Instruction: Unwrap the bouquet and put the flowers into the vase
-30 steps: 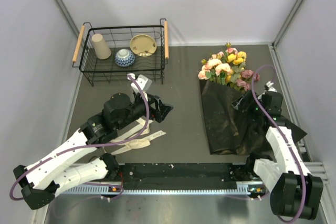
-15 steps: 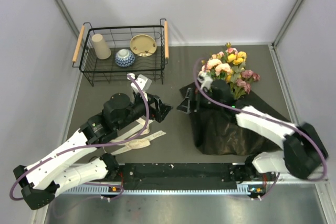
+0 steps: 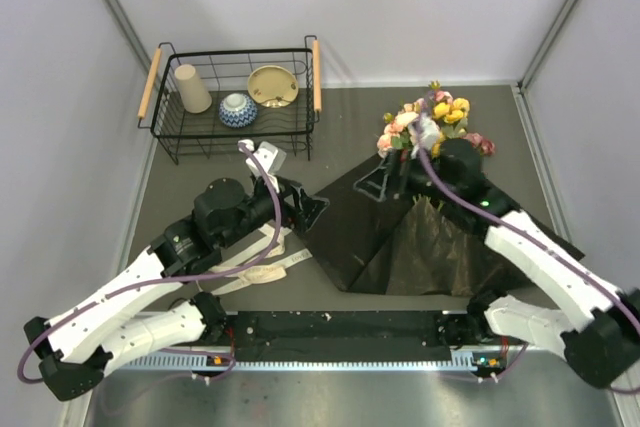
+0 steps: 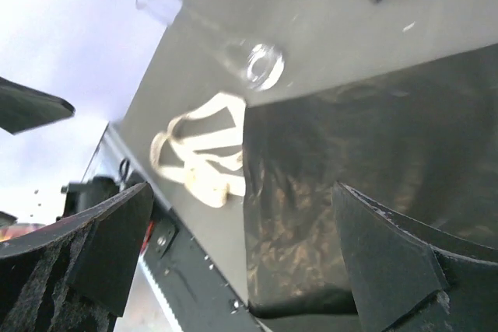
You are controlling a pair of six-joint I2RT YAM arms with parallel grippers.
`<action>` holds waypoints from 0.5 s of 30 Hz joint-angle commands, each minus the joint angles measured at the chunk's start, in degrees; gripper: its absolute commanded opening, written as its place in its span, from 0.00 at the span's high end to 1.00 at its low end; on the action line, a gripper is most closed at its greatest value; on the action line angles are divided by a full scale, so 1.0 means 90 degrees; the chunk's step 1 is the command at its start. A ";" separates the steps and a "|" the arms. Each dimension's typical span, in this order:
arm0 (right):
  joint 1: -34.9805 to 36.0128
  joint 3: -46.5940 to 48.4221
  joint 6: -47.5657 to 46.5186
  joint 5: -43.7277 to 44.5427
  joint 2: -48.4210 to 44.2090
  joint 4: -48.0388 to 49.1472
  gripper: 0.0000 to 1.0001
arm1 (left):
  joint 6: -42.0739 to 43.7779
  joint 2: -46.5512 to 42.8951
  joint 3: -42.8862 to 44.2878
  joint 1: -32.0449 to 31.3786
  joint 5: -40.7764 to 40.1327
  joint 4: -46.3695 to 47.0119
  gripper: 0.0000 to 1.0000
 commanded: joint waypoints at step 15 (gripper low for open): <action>-0.3602 -0.0760 -0.0216 -0.0765 0.0154 -0.2578 0.04 | 0.0085 0.1285 0.0400 0.0013 0.1219 0.0160 0.15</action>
